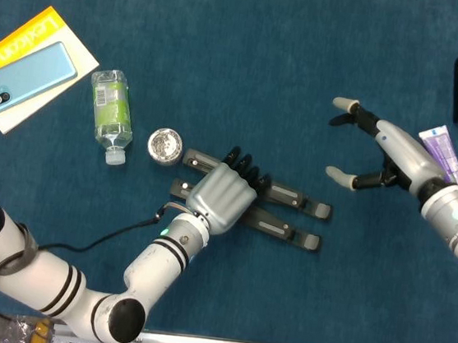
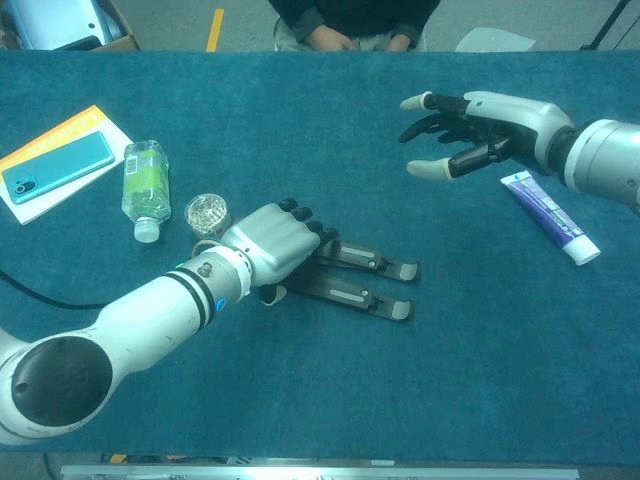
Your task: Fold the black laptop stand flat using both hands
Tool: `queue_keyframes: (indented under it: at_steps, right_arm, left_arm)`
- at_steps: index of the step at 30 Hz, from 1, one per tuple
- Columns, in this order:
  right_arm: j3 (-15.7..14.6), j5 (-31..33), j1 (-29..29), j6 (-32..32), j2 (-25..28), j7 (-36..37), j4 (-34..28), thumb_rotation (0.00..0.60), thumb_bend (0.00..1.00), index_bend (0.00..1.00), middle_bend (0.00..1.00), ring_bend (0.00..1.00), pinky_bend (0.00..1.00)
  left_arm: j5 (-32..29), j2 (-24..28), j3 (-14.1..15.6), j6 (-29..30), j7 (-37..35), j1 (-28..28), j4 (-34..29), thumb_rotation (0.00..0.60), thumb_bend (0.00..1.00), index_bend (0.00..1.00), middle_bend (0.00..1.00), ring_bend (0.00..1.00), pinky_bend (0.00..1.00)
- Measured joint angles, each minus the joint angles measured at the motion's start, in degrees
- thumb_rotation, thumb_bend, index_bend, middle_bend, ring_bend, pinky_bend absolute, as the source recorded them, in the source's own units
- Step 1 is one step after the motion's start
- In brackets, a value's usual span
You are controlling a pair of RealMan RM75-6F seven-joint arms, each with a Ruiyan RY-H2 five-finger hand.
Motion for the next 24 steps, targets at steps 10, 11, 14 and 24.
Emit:
queue_keyframes:
  at_steps: [10, 11, 14, 24]
  right_arm:
    - [0.1, 0.2, 0.0, -0.1, 0.1, 0.1, 0.2, 0.480, 0.26, 0.00, 0.20, 0.00, 0.03]
    - [0.1, 0.2, 0.0, -0.1, 0.1, 0.2, 0.2, 0.480, 0.26, 0.00, 0.20, 0.00, 0.03]
    - [0.1, 0.2, 0.0, -0.2, 0.1, 0.3, 0.3, 0.479, 0.26, 0.00, 0.20, 0.00, 0.03]
    - [0.2, 0.3, 0.0, -0.4, 0.2, 0.4, 0.3, 0.478, 0.26, 0.00, 0.20, 0.00, 0.03]
  left_arm:
    - [2.1, -0.9, 0.3, -0.4, -1.8, 0.4, 1.2, 0.600, 0.35, 0.00, 0.42, 0.16, 0.00]
    - [2.4, -0.9, 0.4, -0.4, -2.1, 0.5, 1.3, 0.600, 0.36, 0.00, 0.43, 0.17, 0.00]
    - [3.1, -1.1, 0.4, -0.5, -2.6, 0.7, 1.6, 0.600, 0.36, 0.00, 0.45, 0.19, 0.00]
    - [4.3, -1.4, 0.4, -0.6, -3.6, 1.2, 2.4, 0.600, 0.38, 0.03, 0.51, 0.24, 0.00]
